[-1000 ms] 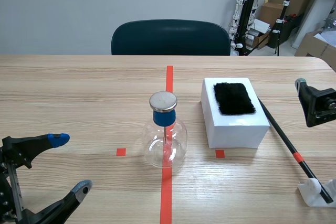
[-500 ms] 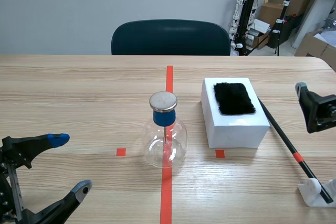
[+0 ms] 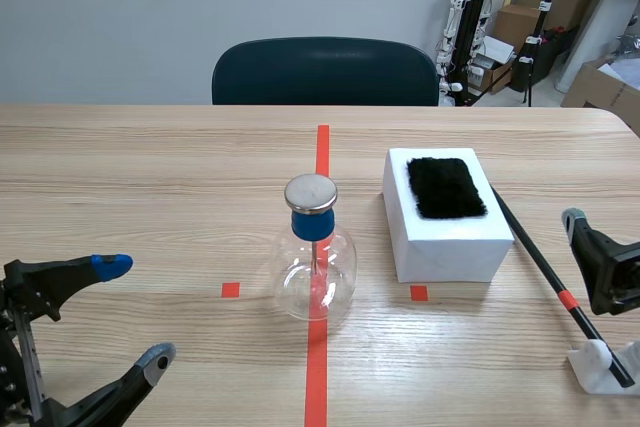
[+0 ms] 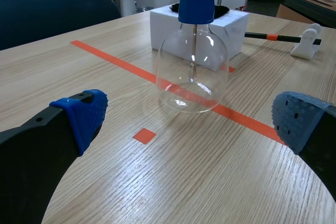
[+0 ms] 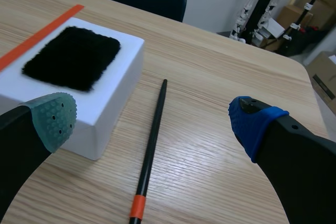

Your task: Do the electroscope experiment. return to the home posture

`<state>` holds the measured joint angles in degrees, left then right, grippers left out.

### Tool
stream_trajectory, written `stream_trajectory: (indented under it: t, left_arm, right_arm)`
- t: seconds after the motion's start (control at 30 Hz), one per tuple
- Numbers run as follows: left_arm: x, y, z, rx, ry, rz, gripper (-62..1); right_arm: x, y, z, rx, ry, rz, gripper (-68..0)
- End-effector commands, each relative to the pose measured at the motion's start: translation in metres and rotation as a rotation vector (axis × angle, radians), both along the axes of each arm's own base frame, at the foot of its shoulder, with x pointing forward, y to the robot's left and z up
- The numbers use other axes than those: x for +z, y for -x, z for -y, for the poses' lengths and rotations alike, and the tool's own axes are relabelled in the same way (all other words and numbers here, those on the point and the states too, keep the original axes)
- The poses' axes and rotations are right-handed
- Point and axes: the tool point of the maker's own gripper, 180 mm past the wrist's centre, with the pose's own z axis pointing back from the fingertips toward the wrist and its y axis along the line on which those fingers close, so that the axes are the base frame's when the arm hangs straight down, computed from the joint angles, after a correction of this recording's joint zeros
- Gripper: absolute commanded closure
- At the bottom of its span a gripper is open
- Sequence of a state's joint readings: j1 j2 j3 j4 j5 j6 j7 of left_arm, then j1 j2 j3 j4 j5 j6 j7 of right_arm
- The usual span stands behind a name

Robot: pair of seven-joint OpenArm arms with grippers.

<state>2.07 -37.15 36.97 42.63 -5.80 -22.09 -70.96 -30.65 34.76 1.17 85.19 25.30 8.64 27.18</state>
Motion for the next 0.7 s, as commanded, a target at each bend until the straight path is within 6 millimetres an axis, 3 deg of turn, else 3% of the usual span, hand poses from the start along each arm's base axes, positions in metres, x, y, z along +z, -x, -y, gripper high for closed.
stream_trajectory:
  t: [0.0, 0.17, 0.33, 0.5, 0.67]
  left_arm:
    - [0.008, -0.002, 0.002, 0.0, 0.025, 0.024, -62.3]
    - [0.01, -0.003, 0.001, 0.005, 0.031, 0.029, -62.3]
    - [0.031, -0.015, -0.012, 0.03, 0.113, 0.026, -62.3]
    - [0.051, -0.017, -0.024, 0.031, 0.113, 0.057, -62.3]
    - [0.053, -0.012, -0.028, 0.042, 0.112, 0.056, -62.3]
  right_arm:
    - [0.022, -0.005, -0.014, 0.046, -0.017, 0.065, -59.1]
    - [0.033, 0.004, -0.045, 0.118, -0.049, 0.069, -59.1]
    - [0.037, 0.017, -0.074, 0.201, -0.024, 0.05, -59.1]
    - [0.035, 0.033, -0.082, 0.227, -0.049, 0.035, -59.1]
    - [0.038, 0.052, -0.087, 0.265, -0.05, 0.07, -59.1]
